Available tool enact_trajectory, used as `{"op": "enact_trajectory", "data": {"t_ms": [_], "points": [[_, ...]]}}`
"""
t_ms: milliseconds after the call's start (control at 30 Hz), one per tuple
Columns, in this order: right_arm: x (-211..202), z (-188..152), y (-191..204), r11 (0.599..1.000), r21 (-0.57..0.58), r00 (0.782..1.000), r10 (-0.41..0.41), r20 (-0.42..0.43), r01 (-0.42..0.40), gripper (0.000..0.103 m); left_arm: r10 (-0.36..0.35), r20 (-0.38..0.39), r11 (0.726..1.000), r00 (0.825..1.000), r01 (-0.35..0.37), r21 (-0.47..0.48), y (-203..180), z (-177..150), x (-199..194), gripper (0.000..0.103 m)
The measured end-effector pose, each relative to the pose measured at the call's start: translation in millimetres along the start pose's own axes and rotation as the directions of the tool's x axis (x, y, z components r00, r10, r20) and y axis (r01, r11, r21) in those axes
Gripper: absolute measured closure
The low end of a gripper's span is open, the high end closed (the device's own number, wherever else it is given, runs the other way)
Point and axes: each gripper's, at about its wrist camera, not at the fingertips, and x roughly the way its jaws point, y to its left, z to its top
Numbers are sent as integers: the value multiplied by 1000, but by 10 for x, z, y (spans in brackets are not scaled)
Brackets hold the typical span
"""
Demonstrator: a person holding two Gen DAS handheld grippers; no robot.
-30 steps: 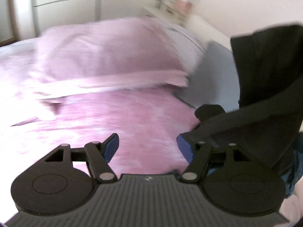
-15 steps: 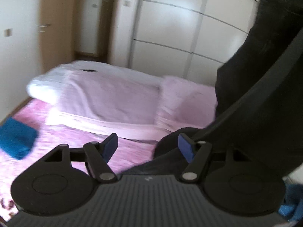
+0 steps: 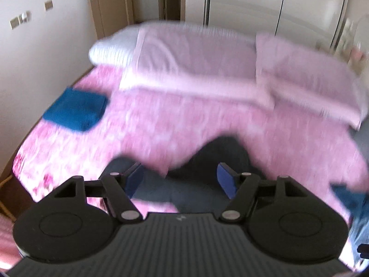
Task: Fold clothes
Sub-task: 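Lift the black trousers with both grippers and drop them on the bed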
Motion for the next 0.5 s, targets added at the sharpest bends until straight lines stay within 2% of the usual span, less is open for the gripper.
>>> {"op": "enact_trajectory", "data": {"t_ms": [33,133,200,300,367,500], "points": [[18,-74,-116,1000,-1,1000,-2,-13,2,57,11,-22,1000,1000,-11,7,-3,-117,-14,36],[-189,-332,-156,989,-145,999,4,38,2,57,37,-59,999,998,-35,26,-160,-443,-149,36],[-145,-641,-186,954,-299,998,-16,63,34,57,39,-84,998,996,-35,43,-256,-643,-208,36],[-37,-1083,-198,875,-479,995,-37,88,75,57,69,-106,995,992,-61,84,-338,-944,-224,36],[69,-1360,-227,843,-533,996,-41,80,77,57,111,-120,990,987,-99,102,-374,-1122,-296,36],[213,-1657,-196,815,-579,1000,-17,0,14,57,150,-124,983,981,-135,124,-399,-1446,-519,36]]}}
